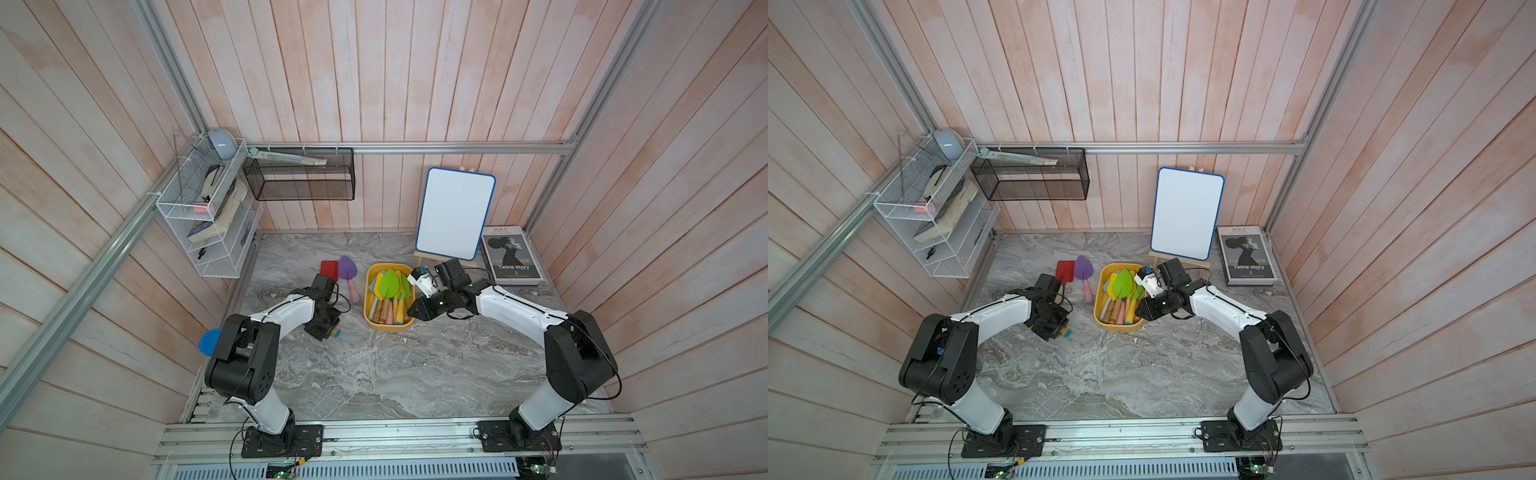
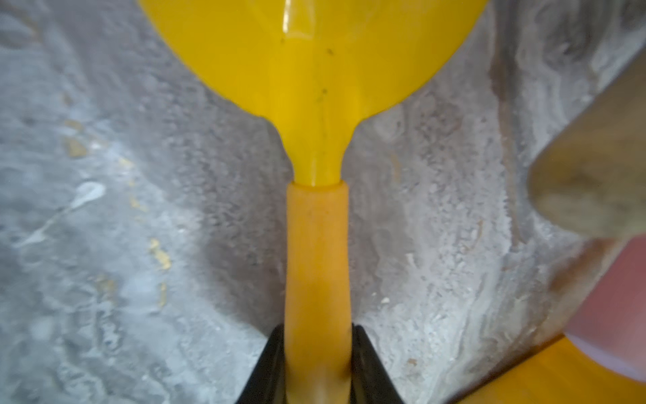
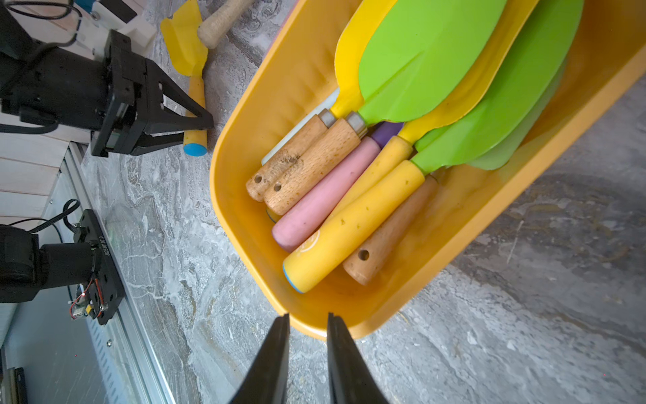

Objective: Put the shovel into the storage box
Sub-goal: Pick up the shovel from the center of the board.

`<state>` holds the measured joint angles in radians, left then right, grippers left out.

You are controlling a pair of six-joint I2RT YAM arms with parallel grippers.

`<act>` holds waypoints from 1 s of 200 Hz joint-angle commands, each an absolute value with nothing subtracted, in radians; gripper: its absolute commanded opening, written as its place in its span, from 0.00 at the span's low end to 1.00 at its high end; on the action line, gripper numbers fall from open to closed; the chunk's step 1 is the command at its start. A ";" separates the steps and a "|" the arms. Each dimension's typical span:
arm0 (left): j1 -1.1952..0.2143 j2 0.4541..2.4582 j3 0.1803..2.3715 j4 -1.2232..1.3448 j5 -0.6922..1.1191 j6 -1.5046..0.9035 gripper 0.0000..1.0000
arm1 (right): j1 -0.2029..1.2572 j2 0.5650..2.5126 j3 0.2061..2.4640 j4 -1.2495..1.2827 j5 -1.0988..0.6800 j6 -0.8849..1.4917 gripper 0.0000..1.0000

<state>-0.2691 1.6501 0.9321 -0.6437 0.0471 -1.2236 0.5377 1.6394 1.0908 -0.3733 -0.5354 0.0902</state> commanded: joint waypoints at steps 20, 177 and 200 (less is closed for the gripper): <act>-0.271 1.504 0.907 -0.779 -0.021 -1.178 0.03 | 0.541 1.580 1.055 -0.315 -0.604 0.164 0.24; -0.486 1.087 0.893 -0.814 0.307 -0.826 0.02 | 0.640 1.498 1.199 -0.276 -0.389 0.521 0.24; -0.545 1.145 0.915 -0.764 0.365 -0.777 0.02 | 0.687 1.514 1.262 -0.316 -0.311 0.545 0.24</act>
